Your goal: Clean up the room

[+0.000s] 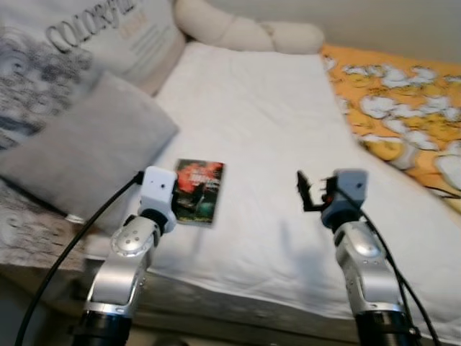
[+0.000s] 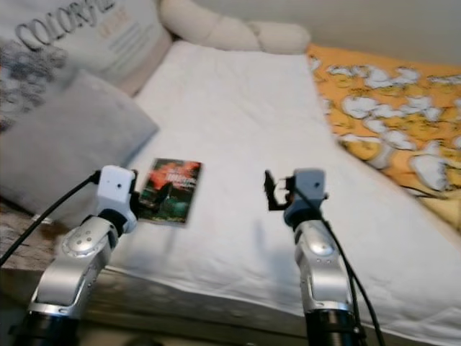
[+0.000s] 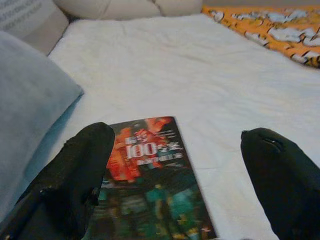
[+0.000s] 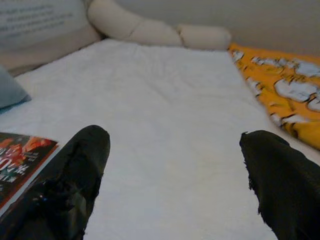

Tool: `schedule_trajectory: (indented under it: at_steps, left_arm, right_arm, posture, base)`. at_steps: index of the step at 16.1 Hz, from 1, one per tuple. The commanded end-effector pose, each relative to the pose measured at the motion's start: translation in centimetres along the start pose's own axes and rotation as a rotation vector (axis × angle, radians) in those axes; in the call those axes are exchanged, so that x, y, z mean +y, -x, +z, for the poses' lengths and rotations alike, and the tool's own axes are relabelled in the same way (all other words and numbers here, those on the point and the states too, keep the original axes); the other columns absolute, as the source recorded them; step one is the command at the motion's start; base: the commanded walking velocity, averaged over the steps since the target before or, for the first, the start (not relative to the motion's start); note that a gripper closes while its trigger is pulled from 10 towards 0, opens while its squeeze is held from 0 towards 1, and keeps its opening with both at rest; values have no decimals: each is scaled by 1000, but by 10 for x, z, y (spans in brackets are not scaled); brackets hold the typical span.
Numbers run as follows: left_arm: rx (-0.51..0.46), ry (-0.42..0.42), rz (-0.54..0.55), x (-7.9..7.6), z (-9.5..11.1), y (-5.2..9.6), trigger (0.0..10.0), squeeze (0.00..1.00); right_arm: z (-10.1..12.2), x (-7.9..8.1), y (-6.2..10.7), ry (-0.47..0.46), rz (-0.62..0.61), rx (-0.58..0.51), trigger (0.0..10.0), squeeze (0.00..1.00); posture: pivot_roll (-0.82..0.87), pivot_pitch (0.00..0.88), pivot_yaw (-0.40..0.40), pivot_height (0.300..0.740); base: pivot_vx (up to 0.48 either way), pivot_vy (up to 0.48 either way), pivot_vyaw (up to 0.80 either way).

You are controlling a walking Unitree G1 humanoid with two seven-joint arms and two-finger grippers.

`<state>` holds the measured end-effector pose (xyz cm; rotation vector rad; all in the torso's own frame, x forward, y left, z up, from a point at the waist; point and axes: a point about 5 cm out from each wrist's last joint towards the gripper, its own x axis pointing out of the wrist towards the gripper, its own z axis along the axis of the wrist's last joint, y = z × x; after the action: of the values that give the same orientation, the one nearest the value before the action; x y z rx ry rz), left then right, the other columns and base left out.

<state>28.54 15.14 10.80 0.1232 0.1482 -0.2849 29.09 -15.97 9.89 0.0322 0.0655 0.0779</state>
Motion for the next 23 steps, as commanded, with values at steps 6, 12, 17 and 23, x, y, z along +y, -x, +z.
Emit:
schedule_trajectory:
  at_steps: [6, 12, 17, 23]
  left_arm:
    - [20, -23, 26, 5, -6, 3, 10000, 0]
    - [20, -51, 25, 7, -4, 2, 10000, 0]
    - [21, -51, 31, 9, -3, 1, 10000, 0]
    - [23, -57, 31, 11, -3, 1, 10000, 0]
  right_arm:
    - [-9, 1, 5, -33, -18, 50, 10000, 1000]
    - [-13, 1, 5, -28, -24, 67, 10000, 1000]
    - [-16, 1, 4, -43, -39, 85, 10000, 1000]
    - [-20, 0, 3, -44, -56, 113, 10000, 1000]
  posture:
    - [90, 0, -57, 740]
    - [86, 0, -52, 740]
    - [85, 0, -46, 740]
    - [84, 0, -42, 740]
  base:
    - [0, -446, 0]
    - [0, -447, 0]
    - [0, -448, 0]
    - [0, -449, 0]
